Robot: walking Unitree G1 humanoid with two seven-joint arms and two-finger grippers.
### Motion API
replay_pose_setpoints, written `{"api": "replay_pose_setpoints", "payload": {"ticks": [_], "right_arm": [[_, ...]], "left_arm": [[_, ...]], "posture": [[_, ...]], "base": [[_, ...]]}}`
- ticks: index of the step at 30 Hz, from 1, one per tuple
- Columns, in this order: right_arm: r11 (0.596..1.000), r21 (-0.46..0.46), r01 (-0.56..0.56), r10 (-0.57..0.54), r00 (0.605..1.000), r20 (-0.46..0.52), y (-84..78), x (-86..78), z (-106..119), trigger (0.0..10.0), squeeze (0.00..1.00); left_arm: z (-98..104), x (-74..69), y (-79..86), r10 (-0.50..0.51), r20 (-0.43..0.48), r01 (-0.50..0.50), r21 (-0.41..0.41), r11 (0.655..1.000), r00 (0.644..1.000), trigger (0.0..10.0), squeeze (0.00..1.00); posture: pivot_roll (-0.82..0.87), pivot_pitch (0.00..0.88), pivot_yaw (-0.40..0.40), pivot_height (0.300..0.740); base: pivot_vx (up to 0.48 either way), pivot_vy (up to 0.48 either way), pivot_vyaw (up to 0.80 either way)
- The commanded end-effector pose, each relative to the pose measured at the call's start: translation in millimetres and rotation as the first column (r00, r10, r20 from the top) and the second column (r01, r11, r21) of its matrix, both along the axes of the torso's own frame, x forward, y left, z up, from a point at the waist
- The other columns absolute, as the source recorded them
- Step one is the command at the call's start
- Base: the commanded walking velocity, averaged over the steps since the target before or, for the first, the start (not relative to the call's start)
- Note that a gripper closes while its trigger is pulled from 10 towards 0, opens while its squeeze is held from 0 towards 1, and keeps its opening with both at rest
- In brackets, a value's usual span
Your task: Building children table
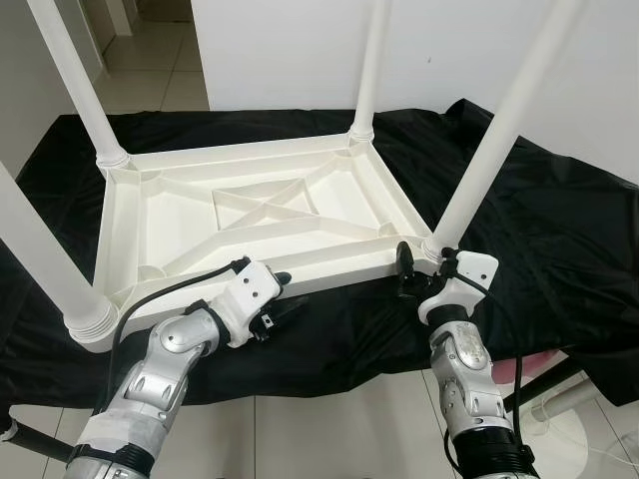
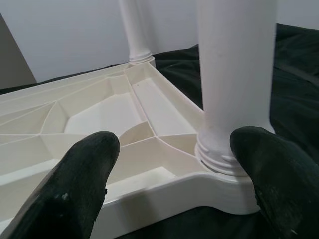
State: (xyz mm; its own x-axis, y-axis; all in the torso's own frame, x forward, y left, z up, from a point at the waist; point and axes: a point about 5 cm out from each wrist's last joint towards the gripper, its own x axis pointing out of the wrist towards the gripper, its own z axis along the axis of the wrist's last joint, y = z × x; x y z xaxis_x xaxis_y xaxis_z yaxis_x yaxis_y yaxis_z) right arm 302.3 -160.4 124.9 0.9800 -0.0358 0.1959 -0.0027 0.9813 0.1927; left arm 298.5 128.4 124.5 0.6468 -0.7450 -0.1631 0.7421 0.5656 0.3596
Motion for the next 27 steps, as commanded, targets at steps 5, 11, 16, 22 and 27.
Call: {"api": "replay_pose_setpoints", "payload": {"ticks": [5,11,16,22,27], "right_arm": [[1.0,-0.005,0.014,-0.014,1.0,-0.022,-3.2,-2.5,-5.2,10.0,0.0],[1.0,-0.012,0.021,-0.022,0.999,-0.029,-6.3,-3.5,-6.8,10.0,0.0],[1.0,-0.013,0.026,-0.027,0.999,-0.031,-7.6,-3.2,-7.1,10.0,0.0],[0.999,-0.011,0.034,-0.034,0.999,-0.03,-7.6,-1.7,-6.2,10.0,0.0],[0.999,-0.01,0.036,-0.037,0.999,-0.028,-7.5,-0.8,-5.3,10.0,0.0]], "left_arm": [[-2.3,10.5,30.1,0.186,0.024,-0.186,0.032,0.982,0.982,10.0,0.0],[-1.2,13.6,50.5,0.22,0.024,-0.222,0.085,0.971,0.975,10.0,0.0],[-6.0,10.2,51.7,0.198,0.007,-0.198,0.117,0.973,0.98,10.0,0.0],[-6.3,10.6,48.6,0.174,0.023,-0.176,0.109,0.978,0.984,10.0,0.0],[-4.5,11.9,45.7,0.169,0.021,-0.17,0.086,0.982,0.985,7.1,0.0]], "posture": [[-0.04,0.062,-0.029,0.74],[-0.05,0.074,-0.027,0.74],[-0.05,0.076,-0.024,0.74],[-0.05,0.079,-0.022,0.74],[-0.05,0.079,-0.021,0.74]], "base": [[0.0,0.0,0.0],[0.0,0.0,0.0],[0.0,0.0,0.0],[0.0,0.0,0.0],[0.0,0.0,0.0]]}}
